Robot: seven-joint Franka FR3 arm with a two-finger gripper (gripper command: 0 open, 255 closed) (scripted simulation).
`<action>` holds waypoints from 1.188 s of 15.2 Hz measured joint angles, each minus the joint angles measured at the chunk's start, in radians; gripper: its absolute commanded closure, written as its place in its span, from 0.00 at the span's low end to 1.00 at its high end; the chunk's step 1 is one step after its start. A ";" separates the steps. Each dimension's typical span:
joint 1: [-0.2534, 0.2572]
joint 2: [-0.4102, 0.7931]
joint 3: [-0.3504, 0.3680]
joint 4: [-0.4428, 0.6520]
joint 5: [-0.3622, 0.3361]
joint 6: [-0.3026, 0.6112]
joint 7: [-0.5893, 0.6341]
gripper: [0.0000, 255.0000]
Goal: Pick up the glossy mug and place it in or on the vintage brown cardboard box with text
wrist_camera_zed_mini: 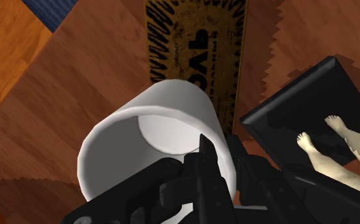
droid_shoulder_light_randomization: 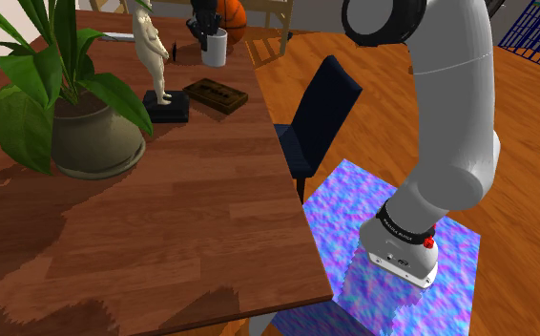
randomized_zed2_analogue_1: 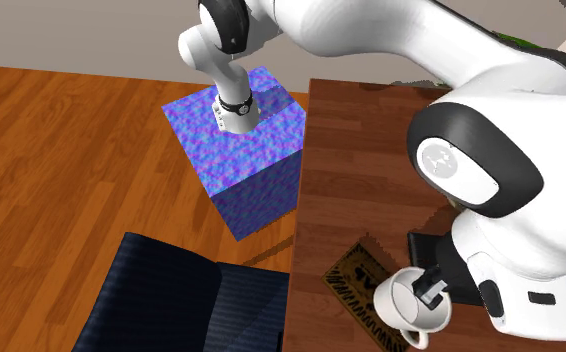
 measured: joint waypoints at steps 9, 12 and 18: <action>-0.007 -0.009 -0.001 -0.136 -0.003 0.126 0.009 1.00; -0.008 -0.001 -0.002 -0.162 -0.004 0.161 0.012 1.00; -0.009 0.000 -0.002 -0.199 -0.006 0.198 0.016 1.00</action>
